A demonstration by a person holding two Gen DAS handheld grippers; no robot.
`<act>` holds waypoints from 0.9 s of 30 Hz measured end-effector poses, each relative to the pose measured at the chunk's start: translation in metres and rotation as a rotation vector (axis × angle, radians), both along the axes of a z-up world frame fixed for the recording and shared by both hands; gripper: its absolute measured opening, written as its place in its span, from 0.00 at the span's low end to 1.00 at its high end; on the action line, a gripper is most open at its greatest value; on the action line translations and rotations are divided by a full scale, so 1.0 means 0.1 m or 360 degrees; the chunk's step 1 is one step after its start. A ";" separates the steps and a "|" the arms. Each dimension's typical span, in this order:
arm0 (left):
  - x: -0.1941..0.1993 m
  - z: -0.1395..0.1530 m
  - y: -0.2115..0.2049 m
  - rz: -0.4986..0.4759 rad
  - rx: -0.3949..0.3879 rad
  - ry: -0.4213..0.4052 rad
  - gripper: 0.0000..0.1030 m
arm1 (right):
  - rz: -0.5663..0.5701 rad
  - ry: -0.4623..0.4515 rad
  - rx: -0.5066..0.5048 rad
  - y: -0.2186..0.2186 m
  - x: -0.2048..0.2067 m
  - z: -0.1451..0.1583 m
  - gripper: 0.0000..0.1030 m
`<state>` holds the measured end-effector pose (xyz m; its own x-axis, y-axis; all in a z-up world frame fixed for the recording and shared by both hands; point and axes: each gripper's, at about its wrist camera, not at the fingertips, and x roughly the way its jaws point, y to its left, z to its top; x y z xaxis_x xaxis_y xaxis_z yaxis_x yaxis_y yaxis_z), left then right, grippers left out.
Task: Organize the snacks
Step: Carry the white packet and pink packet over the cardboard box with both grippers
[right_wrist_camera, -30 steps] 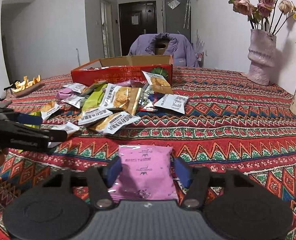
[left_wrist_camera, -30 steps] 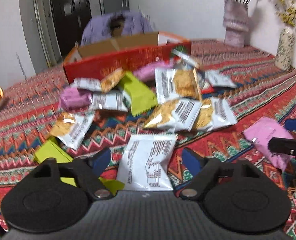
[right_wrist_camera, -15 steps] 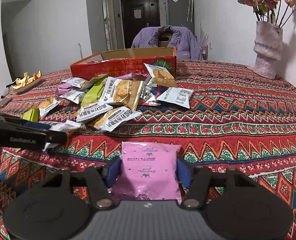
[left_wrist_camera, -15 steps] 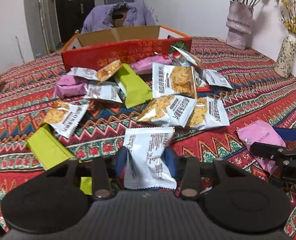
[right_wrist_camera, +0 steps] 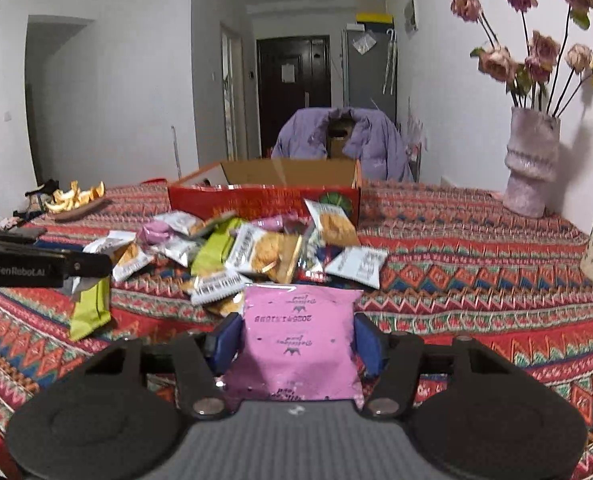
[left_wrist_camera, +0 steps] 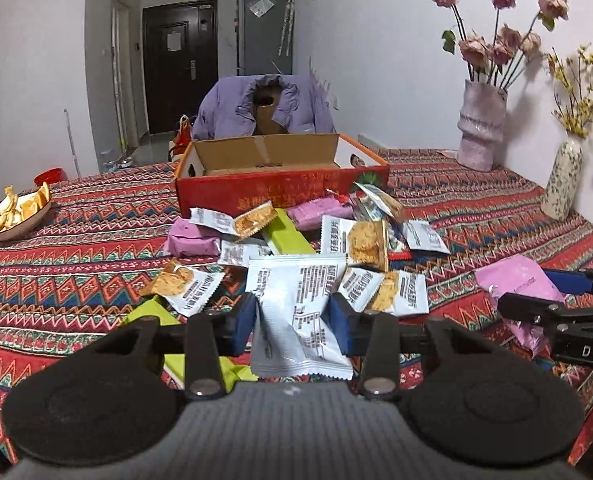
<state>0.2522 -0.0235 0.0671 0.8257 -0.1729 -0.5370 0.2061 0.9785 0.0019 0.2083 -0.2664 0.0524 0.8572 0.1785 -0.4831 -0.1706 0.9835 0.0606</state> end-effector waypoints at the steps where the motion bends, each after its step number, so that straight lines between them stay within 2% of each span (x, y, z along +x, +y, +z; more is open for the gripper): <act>1: 0.01 0.03 0.01 0.0007 0.0000 -0.0004 0.40 | 0.0013 -0.0007 0.0008 0.00 0.03 0.05 0.58; 7: 0.38 0.29 0.14 0.0015 -0.0053 -0.0012 0.40 | 0.0117 -0.0061 0.0022 0.03 0.48 0.41 0.58; 13: 1.15 0.51 0.30 0.0026 -0.0091 0.0099 0.40 | 0.0210 -0.0015 0.0105 -0.02 1.26 0.75 0.58; 18: 1.98 0.77 0.41 0.0071 -0.0080 0.0137 0.40 | 0.0266 0.0104 0.0165 -0.07 2.12 1.00 0.58; 23: 2.84 0.94 0.38 0.0108 0.0002 0.0094 0.40 | 0.0220 0.0373 0.0293 -0.16 3.27 1.00 0.58; 25: 3.20 0.92 0.36 0.0131 -0.0012 0.0129 0.40 | 0.0173 0.0444 0.0263 -0.10 3.73 0.92 0.58; 27: 3.58 0.86 0.37 0.0161 -0.0043 0.0179 0.40 | 0.0119 0.0480 0.0164 -0.03 4.15 0.81 0.58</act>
